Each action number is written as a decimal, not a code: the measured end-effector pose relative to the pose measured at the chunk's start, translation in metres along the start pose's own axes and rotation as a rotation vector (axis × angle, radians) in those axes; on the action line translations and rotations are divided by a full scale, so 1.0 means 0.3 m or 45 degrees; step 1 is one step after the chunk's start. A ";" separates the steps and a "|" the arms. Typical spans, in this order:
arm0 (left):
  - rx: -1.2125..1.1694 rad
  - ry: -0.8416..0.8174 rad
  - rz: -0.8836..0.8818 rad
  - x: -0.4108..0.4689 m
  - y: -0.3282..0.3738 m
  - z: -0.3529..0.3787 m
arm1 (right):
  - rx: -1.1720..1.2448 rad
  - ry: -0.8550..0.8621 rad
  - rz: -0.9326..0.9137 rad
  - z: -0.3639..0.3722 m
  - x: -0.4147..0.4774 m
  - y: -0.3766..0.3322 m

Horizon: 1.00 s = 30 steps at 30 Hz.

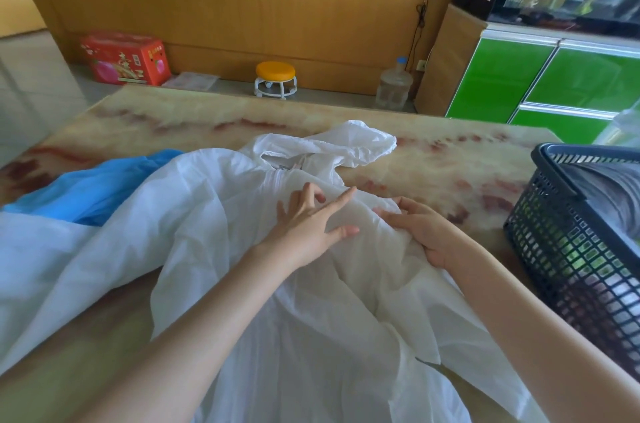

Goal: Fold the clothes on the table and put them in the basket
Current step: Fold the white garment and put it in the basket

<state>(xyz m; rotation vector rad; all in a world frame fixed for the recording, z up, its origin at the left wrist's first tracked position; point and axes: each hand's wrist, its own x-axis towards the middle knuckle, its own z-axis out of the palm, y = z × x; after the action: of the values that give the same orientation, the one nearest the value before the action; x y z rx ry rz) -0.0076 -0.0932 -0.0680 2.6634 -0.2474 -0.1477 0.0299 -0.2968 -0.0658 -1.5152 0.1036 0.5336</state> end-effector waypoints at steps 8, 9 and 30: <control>-0.029 -0.127 0.022 0.010 -0.031 0.032 | 0.074 0.060 -0.132 -0.013 0.008 -0.005; -0.014 -0.180 0.007 0.019 -0.035 0.038 | 0.044 0.104 -0.149 -0.022 0.018 -0.007; 0.311 0.008 0.282 0.603 0.028 0.025 | -0.762 0.436 -0.120 -0.319 0.146 0.004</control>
<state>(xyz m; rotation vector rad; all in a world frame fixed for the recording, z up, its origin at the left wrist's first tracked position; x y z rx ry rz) 0.1670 -0.1399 -0.0822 2.8510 -0.5894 -0.0405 0.0927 -0.3771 -0.0911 -2.1780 0.1446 0.2278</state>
